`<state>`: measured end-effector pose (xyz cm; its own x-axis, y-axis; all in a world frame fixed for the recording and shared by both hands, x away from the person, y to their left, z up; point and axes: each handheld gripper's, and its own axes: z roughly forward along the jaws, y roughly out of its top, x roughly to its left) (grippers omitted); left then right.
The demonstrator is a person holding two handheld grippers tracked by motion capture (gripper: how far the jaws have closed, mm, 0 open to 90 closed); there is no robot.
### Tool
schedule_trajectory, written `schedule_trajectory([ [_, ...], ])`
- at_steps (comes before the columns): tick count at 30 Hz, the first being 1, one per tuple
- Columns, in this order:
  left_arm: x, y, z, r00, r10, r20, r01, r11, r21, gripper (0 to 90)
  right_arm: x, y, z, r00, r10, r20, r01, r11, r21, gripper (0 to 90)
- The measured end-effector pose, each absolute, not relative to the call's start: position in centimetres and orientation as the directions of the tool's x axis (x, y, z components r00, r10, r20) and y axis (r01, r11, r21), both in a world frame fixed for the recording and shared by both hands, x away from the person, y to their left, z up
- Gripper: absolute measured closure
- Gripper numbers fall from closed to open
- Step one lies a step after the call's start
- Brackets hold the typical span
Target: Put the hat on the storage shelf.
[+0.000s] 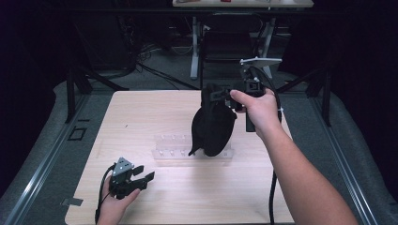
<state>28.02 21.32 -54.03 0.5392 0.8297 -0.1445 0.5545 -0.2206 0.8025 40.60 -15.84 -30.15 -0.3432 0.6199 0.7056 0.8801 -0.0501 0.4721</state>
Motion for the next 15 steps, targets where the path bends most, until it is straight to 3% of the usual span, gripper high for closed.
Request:
schedule_trajectory([
  [15, 29.4, 16.7, -51.6, 0.625, 0.777, -0.070, 0.466, -0.299, 0.833, 51.1, 40.7, -14.3, -30.4, -0.361, 0.602, 0.712, 0.876, -0.044, 0.480, 88.5],
])
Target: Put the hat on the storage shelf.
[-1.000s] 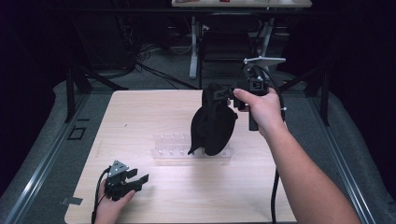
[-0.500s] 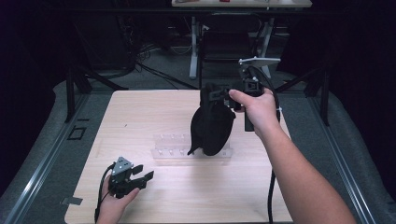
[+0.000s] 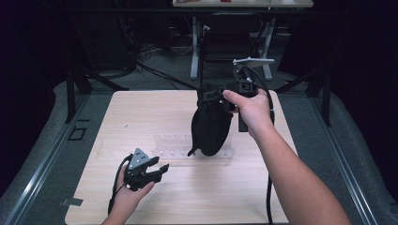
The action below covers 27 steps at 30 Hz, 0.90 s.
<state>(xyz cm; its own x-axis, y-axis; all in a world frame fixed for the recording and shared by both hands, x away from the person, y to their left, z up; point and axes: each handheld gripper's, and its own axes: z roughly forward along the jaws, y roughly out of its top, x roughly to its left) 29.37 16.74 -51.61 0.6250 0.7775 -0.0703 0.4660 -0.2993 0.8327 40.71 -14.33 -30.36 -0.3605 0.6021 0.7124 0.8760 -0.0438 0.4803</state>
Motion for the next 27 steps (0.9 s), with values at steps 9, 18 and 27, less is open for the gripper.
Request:
schedule_trajectory([
  [9, 29.9, 15.1, -50.9, 0.644, 0.762, -0.070, 0.455, -0.308, 0.835, 56.3, 40.7, -14.3, -30.3, -0.362, 0.602, 0.712, 0.876, -0.041, 0.480, 88.5],
  [18, 30.3, 13.9, -50.2, 0.663, 0.746, -0.062, 0.439, -0.321, 0.839, 56.9, 40.7, -14.1, -30.4, -0.362, 0.596, 0.717, 0.876, -0.047, 0.480, 88.5],
  [27, 30.5, 12.5, -49.4, 0.684, 0.727, -0.057, 0.421, -0.330, 0.845, 58.0, 40.8, -13.8, -30.4, -0.360, 0.589, 0.723, 0.878, -0.049, 0.477, 88.5],
])
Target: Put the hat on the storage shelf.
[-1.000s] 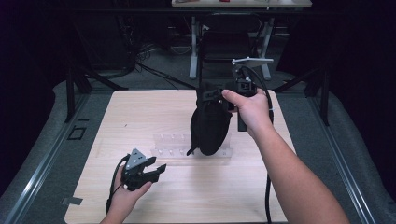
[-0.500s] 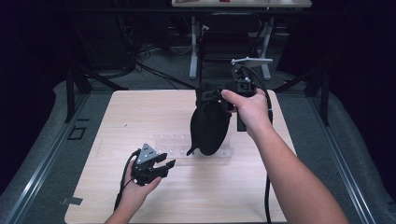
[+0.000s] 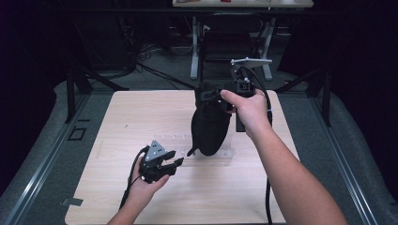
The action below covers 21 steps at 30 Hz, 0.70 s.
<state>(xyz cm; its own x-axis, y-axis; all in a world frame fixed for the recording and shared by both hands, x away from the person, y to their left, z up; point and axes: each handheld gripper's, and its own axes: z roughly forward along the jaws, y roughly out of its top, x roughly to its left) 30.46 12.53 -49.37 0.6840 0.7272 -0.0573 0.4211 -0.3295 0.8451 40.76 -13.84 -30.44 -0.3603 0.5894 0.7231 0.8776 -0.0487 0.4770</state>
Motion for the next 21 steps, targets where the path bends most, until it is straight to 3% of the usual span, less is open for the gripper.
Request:
schedule_trajectory([
  [13, 30.5, 10.5, -48.2, 0.718, 0.694, -0.043, 0.388, -0.349, 0.853, 63.0, 40.8, -13.8, -30.5, -0.362, 0.585, 0.726, 0.877, -0.051, 0.478, 88.5],
  [21, 30.5, 9.6, -48.0, 0.729, 0.685, 0.003, 0.359, -0.385, 0.850, 75.3, 40.8, -13.5, -30.5, -0.362, 0.585, 0.726, 0.877, -0.050, 0.478, 88.4],
])
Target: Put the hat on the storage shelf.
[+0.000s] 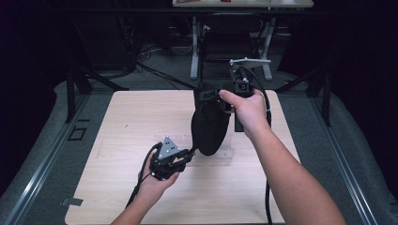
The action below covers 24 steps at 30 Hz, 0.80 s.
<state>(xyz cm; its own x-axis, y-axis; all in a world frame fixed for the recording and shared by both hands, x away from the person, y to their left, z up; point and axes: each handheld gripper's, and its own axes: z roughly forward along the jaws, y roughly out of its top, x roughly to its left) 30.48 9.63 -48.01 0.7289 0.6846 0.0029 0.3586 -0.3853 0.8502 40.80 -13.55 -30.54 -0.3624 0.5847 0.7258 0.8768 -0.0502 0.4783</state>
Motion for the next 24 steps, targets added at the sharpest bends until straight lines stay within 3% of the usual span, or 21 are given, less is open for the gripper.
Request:
schedule_trajectory([
  [3, 30.58, 9.69, -48.14, 0.722, 0.692, 0.014, 0.366, -0.399, 0.841, 80.9, 40.75, -13.42, -30.55, -0.367, 0.585, 0.723, 0.877, -0.042, 0.479, 88.4],
  [24, 30.40, 9.78, -48.43, 0.724, 0.686, 0.073, 0.340, -0.446, 0.828, 84.7, 40.23, -12.59, -30.50, -0.395, 0.572, 0.719, 0.868, -0.024, 0.496, 85.4],
])
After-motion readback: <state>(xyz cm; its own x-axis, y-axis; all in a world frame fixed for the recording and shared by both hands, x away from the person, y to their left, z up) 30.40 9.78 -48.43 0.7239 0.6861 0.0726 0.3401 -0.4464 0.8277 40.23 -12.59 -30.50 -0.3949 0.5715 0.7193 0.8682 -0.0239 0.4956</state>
